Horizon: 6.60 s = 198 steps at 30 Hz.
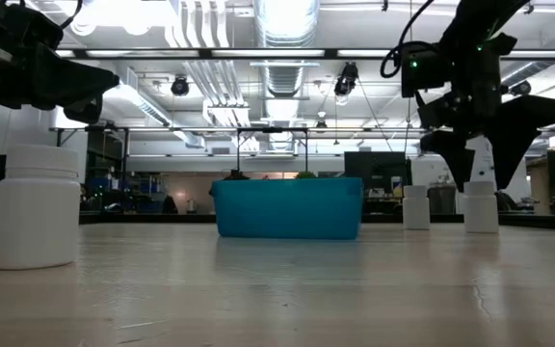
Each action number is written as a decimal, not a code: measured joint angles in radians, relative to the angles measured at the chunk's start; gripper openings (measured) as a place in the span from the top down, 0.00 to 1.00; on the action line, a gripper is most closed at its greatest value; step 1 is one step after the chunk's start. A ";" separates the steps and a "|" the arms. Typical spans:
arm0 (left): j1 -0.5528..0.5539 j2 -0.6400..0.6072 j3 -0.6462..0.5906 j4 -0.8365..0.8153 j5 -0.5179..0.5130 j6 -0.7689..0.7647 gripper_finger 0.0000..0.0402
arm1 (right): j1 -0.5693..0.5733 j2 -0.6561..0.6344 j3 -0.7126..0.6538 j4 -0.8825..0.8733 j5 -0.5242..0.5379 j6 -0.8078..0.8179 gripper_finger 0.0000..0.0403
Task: Pick and place pill bottles into a basket
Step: Put the white pill bottle into the blue bin
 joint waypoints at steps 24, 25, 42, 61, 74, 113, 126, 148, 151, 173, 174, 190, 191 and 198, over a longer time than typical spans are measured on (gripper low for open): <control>0.000 0.000 0.000 0.000 0.000 0.000 0.92 | -0.001 -0.005 -0.038 0.064 0.037 -0.012 0.29; 0.000 0.000 0.000 0.000 0.000 0.000 0.92 | -0.002 -0.005 -0.038 0.064 0.039 -0.013 0.29; 0.000 0.000 0.000 0.000 0.000 0.000 0.92 | -0.041 -0.005 -0.084 0.116 0.029 -0.016 0.33; 0.000 0.000 0.000 0.000 0.000 0.000 0.92 | -0.040 -0.005 -0.096 0.141 0.031 -0.015 0.47; 0.000 0.000 0.000 0.000 0.000 0.000 0.92 | -0.040 -0.006 -0.095 0.135 0.031 -0.016 0.59; 0.000 0.000 0.000 0.000 0.000 0.000 0.92 | 0.039 -0.004 0.234 -0.135 0.025 0.099 0.59; 0.000 0.000 0.000 0.000 -0.001 0.000 0.92 | 0.068 0.028 0.373 -0.203 0.046 0.128 0.59; 0.000 0.000 0.000 0.000 0.000 0.000 0.92 | 0.148 0.376 0.679 -0.209 0.060 0.069 0.58; 0.000 0.000 0.000 0.000 0.000 0.000 0.92 | 0.160 0.401 0.702 -0.207 0.059 0.061 0.58; 0.000 0.000 0.000 0.000 0.000 0.000 0.92 | 0.181 0.486 0.718 -0.035 0.058 0.009 0.58; 0.000 0.000 0.000 0.000 0.000 0.000 0.92 | 0.181 0.486 0.718 -0.022 0.058 0.009 0.58; 0.000 0.007 0.000 0.001 0.000 0.000 0.92 | 0.210 0.579 0.716 0.035 0.057 0.007 0.58; 0.000 0.010 0.000 0.002 0.000 0.000 0.92 | 0.217 0.583 0.716 0.041 0.057 0.007 0.58; 0.000 0.017 0.000 0.001 -0.013 0.002 0.92 | 0.283 0.621 0.715 0.045 0.058 0.011 0.58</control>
